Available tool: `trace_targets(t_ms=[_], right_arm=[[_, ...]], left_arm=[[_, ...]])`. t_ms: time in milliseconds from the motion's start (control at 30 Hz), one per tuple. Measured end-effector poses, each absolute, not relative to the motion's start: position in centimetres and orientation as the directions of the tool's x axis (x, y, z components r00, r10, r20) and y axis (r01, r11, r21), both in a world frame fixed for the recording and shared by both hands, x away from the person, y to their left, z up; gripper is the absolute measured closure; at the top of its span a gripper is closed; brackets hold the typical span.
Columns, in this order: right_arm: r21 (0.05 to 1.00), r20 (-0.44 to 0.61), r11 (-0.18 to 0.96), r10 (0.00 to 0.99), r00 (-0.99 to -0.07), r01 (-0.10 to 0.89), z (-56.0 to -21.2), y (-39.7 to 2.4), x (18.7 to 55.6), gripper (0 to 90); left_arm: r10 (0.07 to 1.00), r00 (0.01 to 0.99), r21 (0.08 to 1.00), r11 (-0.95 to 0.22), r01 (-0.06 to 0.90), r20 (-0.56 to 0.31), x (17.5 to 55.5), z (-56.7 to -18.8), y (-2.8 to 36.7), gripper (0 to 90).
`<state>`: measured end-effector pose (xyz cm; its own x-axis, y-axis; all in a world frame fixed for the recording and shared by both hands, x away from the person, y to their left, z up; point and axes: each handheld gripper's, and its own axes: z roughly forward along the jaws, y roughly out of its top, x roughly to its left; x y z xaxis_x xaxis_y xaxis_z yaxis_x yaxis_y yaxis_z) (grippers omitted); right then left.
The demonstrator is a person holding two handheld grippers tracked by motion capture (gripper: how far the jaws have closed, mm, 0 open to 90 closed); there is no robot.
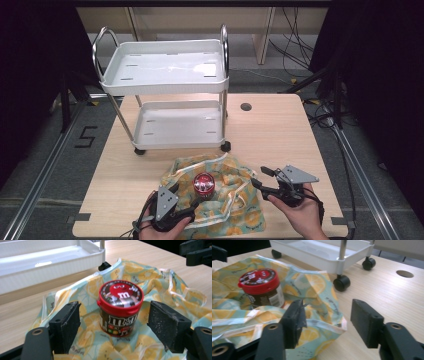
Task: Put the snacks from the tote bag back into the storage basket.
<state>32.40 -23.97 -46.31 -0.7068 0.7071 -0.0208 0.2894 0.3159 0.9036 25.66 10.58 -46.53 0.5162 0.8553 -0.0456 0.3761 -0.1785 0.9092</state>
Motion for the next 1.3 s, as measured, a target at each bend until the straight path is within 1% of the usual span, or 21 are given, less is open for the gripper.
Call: trace_targets(t_ms=[100,133,167,200,233,267,333,400,433,500,533,633,667,733,767,867,933,967,1067,1100,1300], right_arm=[[0.897,-0.042,0.333,0.72,-0.693,0.291,-46.3,-24.0,32.3,37.9],[0.889,-0.027,0.333,0.723,-0.69,0.314,-46.3,-24.0,32.2,35.4],[0.886,-0.003,0.31,0.747,-0.665,0.345,-46.3,-23.9,31.9,32.2],[0.886,-0.003,0.31,0.747,-0.665,0.345,-46.3,-23.9,31.9,32.2],[0.89,-0.046,0.335,0.739,-0.672,0.308,-46.4,-24.1,32.2,31.2],[0.882,-0.03,0.33,0.752,-0.659,0.337,-46.4,-24.0,32.1,29.2],[0.88,-0.019,0.321,0.759,-0.65,0.35,-46.4,-24.0,32.0,28.9],[0.884,-0.053,0.341,0.754,-0.655,0.321,-46.4,-24.1,32.3,28.4],[0.876,-0.026,0.332,0.759,-0.651,0.351,-46.3,-24.1,32.2,28.3],[0.88,-0.013,0.315,0.765,-0.644,0.356,-46.4,-24.1,32.2,28.2],[0.873,0.011,0.3,0.776,-0.631,0.385,-46.3,-23.9,31.9,28.2],[0.873,-0.003,0.314,0.767,-0.641,0.373,-46.4,-24.0,32.1,27.8],[0.87,0.01,0.308,0.771,-0.637,0.386,-46.4,-23.9,32.0,27.8],[0.873,-0.005,0.319,0.761,-0.648,0.368,-46.4,-24.0,32.1,27.5],[0.874,0.0,0.312,0.767,-0.641,0.374,-46.4,-23.9,32.1,27.4],[0.874,0.001,0.313,0.764,-0.646,0.372,-46.4,-23.9,32.1,27.1],[0.868,0.018,0.303,0.772,-0.635,0.394,-46.5,-23.8,31.9,26.8],[0.872,-0.007,0.323,0.76,-0.649,0.368,-46.5,-23.8,32.2,26.6],[0.876,-0.022,0.329,0.76,-0.65,0.354,-46.5,-23.9,32.3,26.4],[0.871,0.013,0.303,0.772,-0.636,0.387,-46.6,-23.7,32.1,26.3],[0.868,0.004,0.317,0.765,-0.644,0.383,-46.6,-23.8,32.2,26.0]], left_arm=[[0.857,0.513,0.907,-0.186,0.379,-0.038,25.8,-46.3,10.4,24.2],[0.859,0.512,0.904,-0.202,0.376,-0.021,25.9,-46.3,10.3,24.0],[0.859,0.512,0.899,-0.215,0.382,-0.013,25.9,-46.2,10.3,23.9],[0.858,0.512,0.902,-0.2,0.383,-0.028,26.1,-46.3,10.2,23.9],[0.862,0.506,0.895,-0.206,0.396,-0.025,26.1,-46.2,10.2,23.8],[0.86,0.51,0.892,-0.215,0.398,-0.021,26.2,-46.3,10.2,23.9],[0.864,0.502,0.888,-0.213,0.407,-0.023,26.2,-46.3,10.1,23.9],[0.862,0.506,0.881,-0.212,0.423,-0.036,26.3,-46.2,10.1,23.7],[0.858,0.512,0.884,-0.212,0.417,-0.036,26.4,-46.2,10.0,23.7],[0.859,0.511,0.88,-0.217,0.423,-0.034,26.4,-46.1,9.9,23.7],[0.862,0.505,0.88,-0.202,0.43,-0.049,26.4,-46.0,9.6,23.7],[0.859,0.511,0.871,-0.227,0.436,-0.032,26.5,-45.6,9.3,23.6],[0.852,0.522,0.874,-0.235,0.426,-0.025,26.7,-45.6,9.3,23.5],[0.855,0.518,0.87,-0.225,0.439,-0.041,26.7,-45.5,8.9,23.5],[0.845,0.534,0.87,-0.245,0.429,-0.025,26.9,-45.5,8.9,23.4],[0.847,0.53,0.864,-0.241,0.441,-0.034,27.1,-45.7,8.5,23.3],[0.85,0.525,0.863,-0.229,0.45,-0.048,27.2,-45.9,8.4,23.3],[0.851,0.523,0.861,-0.233,0.453,-0.045,27.2,-45.9,8.4,23.3],[0.849,0.526,0.864,-0.228,0.448,-0.049,27.4,-45.9,8.1,23.3],[0.849,0.526,0.864,-0.228,0.448,-0.049,27.4,-45.9,8.1,23.3],[0.847,0.53,0.852,-0.241,0.465,-0.049,28.0,-46.2,7.3,23.1]])
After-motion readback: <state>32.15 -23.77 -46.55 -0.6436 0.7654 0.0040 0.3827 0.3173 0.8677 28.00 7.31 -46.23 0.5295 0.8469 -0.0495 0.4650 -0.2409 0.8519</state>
